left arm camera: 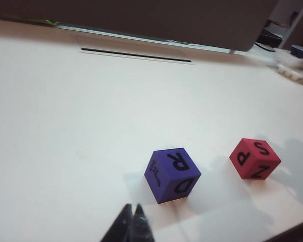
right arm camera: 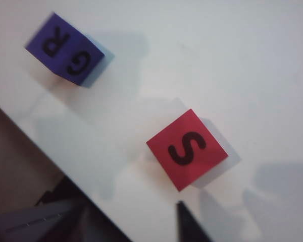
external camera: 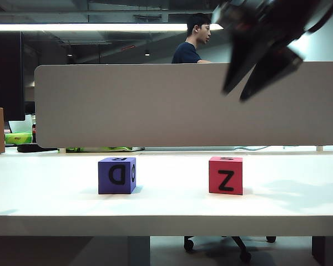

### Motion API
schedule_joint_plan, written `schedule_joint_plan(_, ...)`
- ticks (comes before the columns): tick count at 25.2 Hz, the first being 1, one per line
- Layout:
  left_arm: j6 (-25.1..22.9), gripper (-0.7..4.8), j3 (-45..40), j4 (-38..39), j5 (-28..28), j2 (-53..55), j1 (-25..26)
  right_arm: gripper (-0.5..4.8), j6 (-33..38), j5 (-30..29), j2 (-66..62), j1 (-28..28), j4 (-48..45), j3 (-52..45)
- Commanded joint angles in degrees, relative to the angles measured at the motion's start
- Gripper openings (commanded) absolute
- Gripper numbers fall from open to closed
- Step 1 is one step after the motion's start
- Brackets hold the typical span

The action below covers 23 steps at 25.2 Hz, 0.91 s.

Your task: Stack the letter block on the right onto the letter block on the left.

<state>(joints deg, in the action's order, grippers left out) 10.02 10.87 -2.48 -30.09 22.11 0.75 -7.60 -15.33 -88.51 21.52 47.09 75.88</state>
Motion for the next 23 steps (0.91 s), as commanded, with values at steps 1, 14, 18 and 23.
schedule_joint_plan(1, -2.6, -0.03, 2.6, -1.4, -1.3, 3.7, -0.1, 3.40, 2.8, 6.0, -4.3, 1.6, 0.5, 3.6)
schedule_joint_plan(14, -2.5, -0.03, 5.1, -1.2, -7.6, 8.2, -0.1, 4.79, 26.5, 7.3, -12.2, 1.9, -7.0, 5.3)
schedule_joint_plan(18, -2.5, -0.03, 5.1, -1.3, -7.7, 8.2, -0.1, 4.79, 31.0, 7.1, -13.6, 1.9, -6.6, 5.3)
schedule_joint_plan(23, -2.5, -0.03, 5.1, -1.3, -7.6, 8.2, -0.1, 4.79, 32.9, 8.2, -15.3, 1.9, -4.9, 5.3)
